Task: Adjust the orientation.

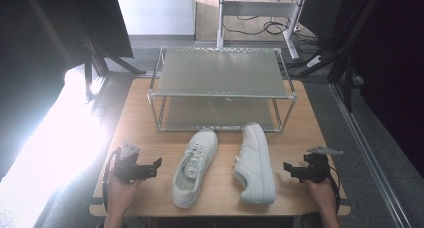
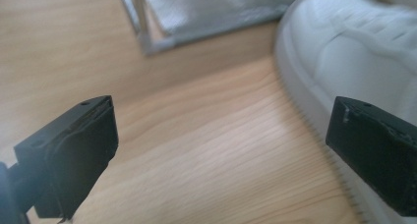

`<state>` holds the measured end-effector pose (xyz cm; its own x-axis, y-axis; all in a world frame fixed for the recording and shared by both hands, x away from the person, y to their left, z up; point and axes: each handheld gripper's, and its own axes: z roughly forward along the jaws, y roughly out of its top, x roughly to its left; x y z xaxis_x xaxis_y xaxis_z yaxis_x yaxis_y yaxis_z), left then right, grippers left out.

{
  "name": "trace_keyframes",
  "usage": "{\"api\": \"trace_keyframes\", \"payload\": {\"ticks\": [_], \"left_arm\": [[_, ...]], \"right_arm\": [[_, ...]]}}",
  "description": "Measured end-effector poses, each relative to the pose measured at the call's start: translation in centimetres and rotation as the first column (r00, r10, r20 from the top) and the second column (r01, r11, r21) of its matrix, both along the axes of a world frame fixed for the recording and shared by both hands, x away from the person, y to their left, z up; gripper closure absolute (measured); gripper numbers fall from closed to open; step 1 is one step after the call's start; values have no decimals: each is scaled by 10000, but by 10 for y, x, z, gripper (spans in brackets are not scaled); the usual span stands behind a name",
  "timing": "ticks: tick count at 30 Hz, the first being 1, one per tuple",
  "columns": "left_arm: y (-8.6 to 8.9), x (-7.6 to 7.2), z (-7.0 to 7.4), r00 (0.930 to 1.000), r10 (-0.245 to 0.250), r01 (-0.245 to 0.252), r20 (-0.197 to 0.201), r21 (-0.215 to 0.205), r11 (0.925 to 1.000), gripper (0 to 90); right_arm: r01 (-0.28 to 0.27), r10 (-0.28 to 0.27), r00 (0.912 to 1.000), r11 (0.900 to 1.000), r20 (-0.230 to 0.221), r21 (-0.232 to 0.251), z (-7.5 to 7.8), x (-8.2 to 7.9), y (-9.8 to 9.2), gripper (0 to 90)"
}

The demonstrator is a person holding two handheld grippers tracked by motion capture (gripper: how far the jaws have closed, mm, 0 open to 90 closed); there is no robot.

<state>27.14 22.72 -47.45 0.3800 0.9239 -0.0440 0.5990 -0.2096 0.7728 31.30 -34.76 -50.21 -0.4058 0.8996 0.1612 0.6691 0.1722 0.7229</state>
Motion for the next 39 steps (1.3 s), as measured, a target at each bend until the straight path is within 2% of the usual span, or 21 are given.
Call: {"api": "trace_keyframes", "payload": {"ticks": [5, 12, 19, 25, 34, 37, 39], "left_arm": [[2, -1, -13, 9994, 142, -131, -306, 340, 9993, 0], [4, -2, -19, 9992, 323, -309, -240, 562, 9979, 0], [8, -3, -22, 9988, 432, -423, -246, 373, 9984, 0], [9, -3, -21, 9985, 512, -507, -171, 297, 9983, 0], [9, -3, -21, 9984, 512, -505, -234, 298, 9983, 0], [9, -3, -22, 9984, 508, -500, -252, 310, 9983, 0], [8, -3, -22, 9984, 501, -492, -273, 304, 9983, 0]], "right_arm": [[-24, 25, 10000, 10000, 91, -88, 4, -1, 1, 25], [-133, 142, 9989, 9997, 446, -218, 16, -4, 10, 25], [-432, 439, 9954, 9990, 847, -102, 34, -7, 24, 25], [-928, 932, 9873, 9956, 1283, -93, 53, -10, 45, 24], [-1345, 1321, 9788, 9909, 1563, 48, 63, -10, 70, 23], [-1456, 1445, 9766, 9893, 1592, -48, 61, -9, 81, 23], [-1525, 1556, 9761, 9878, 1519, -319, 58, -7, 90, 23]]}}
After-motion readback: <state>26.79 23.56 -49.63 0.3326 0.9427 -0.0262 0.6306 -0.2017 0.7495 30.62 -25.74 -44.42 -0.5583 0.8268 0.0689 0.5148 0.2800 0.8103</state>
